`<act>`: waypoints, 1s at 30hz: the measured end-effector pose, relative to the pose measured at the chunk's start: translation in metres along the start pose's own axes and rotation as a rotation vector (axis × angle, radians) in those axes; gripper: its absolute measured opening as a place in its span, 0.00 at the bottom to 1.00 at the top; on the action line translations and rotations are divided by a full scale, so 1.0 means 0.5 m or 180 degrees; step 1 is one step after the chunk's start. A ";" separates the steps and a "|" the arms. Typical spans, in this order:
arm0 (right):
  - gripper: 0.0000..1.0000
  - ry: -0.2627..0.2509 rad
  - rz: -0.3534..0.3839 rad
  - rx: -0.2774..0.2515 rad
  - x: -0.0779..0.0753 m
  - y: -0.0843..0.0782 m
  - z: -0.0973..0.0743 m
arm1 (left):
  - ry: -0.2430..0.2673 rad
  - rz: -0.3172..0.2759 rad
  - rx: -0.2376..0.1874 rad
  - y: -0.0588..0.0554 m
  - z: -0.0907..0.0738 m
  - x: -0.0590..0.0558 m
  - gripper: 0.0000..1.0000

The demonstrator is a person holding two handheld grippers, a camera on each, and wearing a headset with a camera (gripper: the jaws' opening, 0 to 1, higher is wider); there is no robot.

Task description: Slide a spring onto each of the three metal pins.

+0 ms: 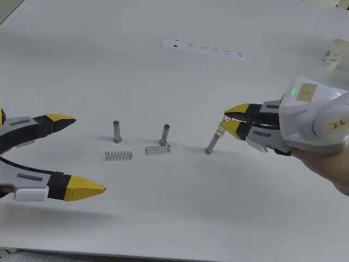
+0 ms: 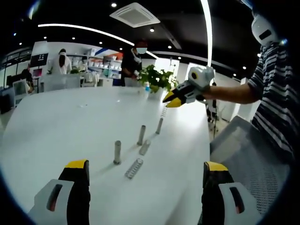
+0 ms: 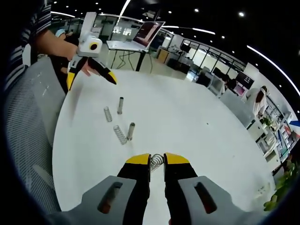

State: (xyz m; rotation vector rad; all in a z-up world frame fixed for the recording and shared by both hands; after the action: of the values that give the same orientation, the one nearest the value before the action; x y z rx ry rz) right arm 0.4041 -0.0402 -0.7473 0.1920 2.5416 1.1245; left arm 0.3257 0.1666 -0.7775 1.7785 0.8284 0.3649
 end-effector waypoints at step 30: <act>0.08 0.0152 0.0121 0.0228 0.018 -0.070 0.057 | 0.0031 -0.0066 0.0034 -0.009 -0.005 0.001 0.98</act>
State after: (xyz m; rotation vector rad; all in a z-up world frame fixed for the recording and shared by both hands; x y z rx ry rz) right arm 0.4070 -0.0417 -0.7932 0.2351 2.6330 1.0650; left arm 0.3230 0.1698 -0.7809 1.7781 0.8564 0.3563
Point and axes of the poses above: the centre of the closed fingertips' face, and the gripper's own axes: z roughly forward along the fingers, x roughly to its left, y roughly out of its top, the point moved 1 cm from there along -z, roughly backward along the fingers, and after that the axes turned 8 degrees about y, right-handed, at the moved point
